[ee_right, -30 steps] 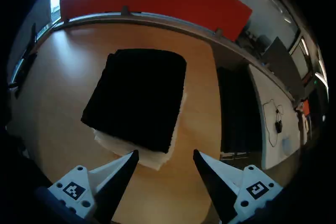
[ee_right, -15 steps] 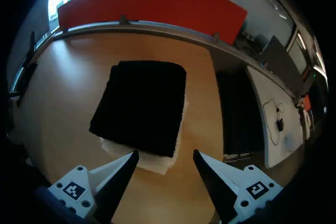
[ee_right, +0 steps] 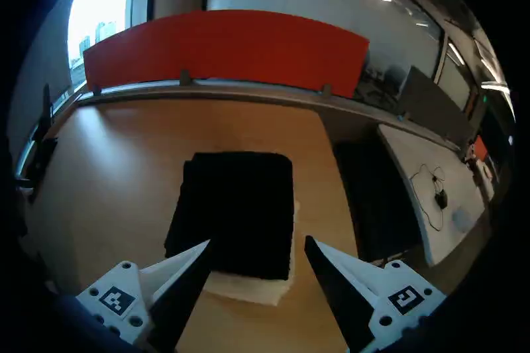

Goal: Fold towel

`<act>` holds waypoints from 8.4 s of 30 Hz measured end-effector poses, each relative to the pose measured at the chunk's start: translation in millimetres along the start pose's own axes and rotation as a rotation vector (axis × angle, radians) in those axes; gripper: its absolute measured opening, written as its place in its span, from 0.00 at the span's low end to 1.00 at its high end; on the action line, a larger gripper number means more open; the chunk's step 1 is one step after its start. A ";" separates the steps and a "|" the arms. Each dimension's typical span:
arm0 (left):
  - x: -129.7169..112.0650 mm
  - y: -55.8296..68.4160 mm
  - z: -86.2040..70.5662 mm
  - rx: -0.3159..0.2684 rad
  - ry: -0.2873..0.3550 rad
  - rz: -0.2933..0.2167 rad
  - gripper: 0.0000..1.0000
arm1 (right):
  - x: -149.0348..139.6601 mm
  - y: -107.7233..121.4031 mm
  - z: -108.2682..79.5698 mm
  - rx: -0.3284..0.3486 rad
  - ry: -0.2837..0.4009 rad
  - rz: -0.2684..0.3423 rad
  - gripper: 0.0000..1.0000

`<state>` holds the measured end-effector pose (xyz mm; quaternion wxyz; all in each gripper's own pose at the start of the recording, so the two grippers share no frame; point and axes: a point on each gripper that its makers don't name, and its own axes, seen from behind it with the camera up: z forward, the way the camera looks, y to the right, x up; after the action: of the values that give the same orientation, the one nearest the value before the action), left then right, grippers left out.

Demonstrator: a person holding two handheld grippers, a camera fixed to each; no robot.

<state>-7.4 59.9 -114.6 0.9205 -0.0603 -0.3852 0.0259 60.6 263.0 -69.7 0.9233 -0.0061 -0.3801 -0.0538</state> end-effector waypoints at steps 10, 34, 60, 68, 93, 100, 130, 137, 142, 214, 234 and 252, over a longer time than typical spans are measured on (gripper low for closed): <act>3.9 -0.1 -1.8 0.004 0.010 -0.003 0.97 | 28.3 -14.1 -1.9 -0.023 0.154 0.065 1.00; 32.9 -0.9 -3.8 0.002 0.087 -0.035 0.97 | 104.5 -28.7 -41.5 -0.129 0.487 0.090 1.00; 158.9 -39.2 -30.7 0.043 0.480 -0.151 0.97 | 143.0 -92.8 -55.8 -0.107 0.581 0.083 1.00; 183.4 -51.4 -39.0 0.055 0.556 -0.148 0.96 | 154.4 -130.2 -58.3 -0.071 0.608 0.090 1.00; 217.6 -66.7 -51.6 0.036 0.671 -0.150 0.96 | 194.8 -263.4 -61.0 0.040 0.670 0.151 1.00; 220.9 -65.4 -53.1 0.036 0.689 -0.112 0.96 | 197.8 -269.6 -64.6 0.037 0.673 0.144 1.00; 175.8 -72.3 -23.6 0.097 0.767 -0.037 0.96 | 208.4 -300.0 -71.6 0.083 0.675 0.161 1.00; 147.1 -75.3 0.1 0.098 0.773 -0.062 0.97 | 198.7 -306.4 -61.5 0.087 0.684 0.162 1.00; 131.5 -76.6 17.6 0.104 0.783 -0.059 0.97 | 191.2 -309.3 -53.3 0.086 0.686 0.152 0.99; 79.8 -79.7 68.3 0.137 0.791 -0.059 0.97 | 176.5 -296.5 -30.6 0.020 0.737 0.097 0.99; 80.0 -80.6 68.1 0.138 0.791 -0.059 0.97 | 140.8 -261.1 -0.2 0.005 0.775 0.154 1.00; 79.9 -80.5 68.8 0.137 0.791 -0.059 0.97 | 72.4 -252.5 48.4 0.011 0.795 0.149 1.00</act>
<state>-0.2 -6.0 0.2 1.0000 0.0070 0.0000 0.0000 51.5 7.6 8.1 0.9998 -0.0075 0.0080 0.0173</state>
